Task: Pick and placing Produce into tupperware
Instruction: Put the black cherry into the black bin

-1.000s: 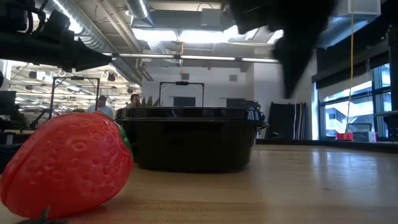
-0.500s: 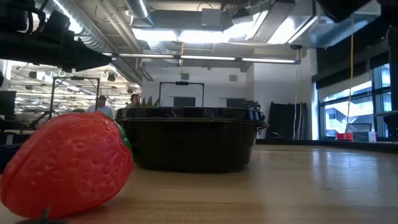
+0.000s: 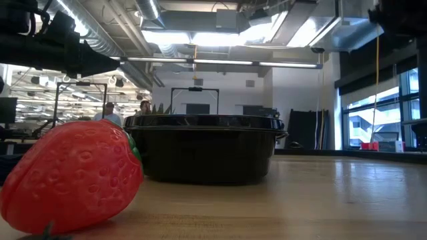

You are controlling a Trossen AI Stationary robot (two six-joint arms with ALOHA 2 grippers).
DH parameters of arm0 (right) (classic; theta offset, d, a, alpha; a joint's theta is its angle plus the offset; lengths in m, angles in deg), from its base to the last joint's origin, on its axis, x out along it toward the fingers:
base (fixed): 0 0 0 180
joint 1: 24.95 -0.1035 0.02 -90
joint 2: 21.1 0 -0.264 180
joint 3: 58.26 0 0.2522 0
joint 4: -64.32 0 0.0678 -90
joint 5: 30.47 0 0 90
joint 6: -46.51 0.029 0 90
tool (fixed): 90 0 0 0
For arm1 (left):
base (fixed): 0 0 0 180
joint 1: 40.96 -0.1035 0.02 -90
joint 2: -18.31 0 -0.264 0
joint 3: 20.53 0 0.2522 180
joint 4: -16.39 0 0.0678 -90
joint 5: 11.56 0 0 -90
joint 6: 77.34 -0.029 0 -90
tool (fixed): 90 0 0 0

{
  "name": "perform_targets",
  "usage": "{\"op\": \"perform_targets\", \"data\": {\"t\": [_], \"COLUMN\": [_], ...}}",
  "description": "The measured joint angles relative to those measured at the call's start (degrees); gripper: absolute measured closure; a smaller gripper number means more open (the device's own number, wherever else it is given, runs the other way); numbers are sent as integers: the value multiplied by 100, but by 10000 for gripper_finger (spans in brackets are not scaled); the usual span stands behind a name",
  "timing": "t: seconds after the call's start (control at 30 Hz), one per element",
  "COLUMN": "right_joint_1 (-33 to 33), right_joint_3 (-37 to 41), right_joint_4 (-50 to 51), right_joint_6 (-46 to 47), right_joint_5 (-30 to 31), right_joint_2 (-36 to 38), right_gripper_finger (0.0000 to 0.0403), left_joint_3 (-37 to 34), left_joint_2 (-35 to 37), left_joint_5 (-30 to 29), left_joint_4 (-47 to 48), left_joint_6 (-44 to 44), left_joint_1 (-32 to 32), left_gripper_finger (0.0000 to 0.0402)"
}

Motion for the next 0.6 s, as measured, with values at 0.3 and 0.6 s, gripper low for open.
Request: {"op": "perform_targets", "data": {"t": [0.3,0.6], "right_joint_1": [-140,-220], "right_joint_3": [87,1006], "right_joint_4": [19,-1048], "right_joint_6": [677,878], "right_joint_5": [-49,-94], "right_joint_2": [-182,-189], "right_gripper_finger": [135,135], "left_joint_3": [-1,0], "left_joint_2": [-1,-1], "left_joint_5": [0,0], "left_joint_4": [0,-1], "left_joint_6": [0,7], "left_joint_1": [0,-1], "left_gripper_finger": [230,230]}}
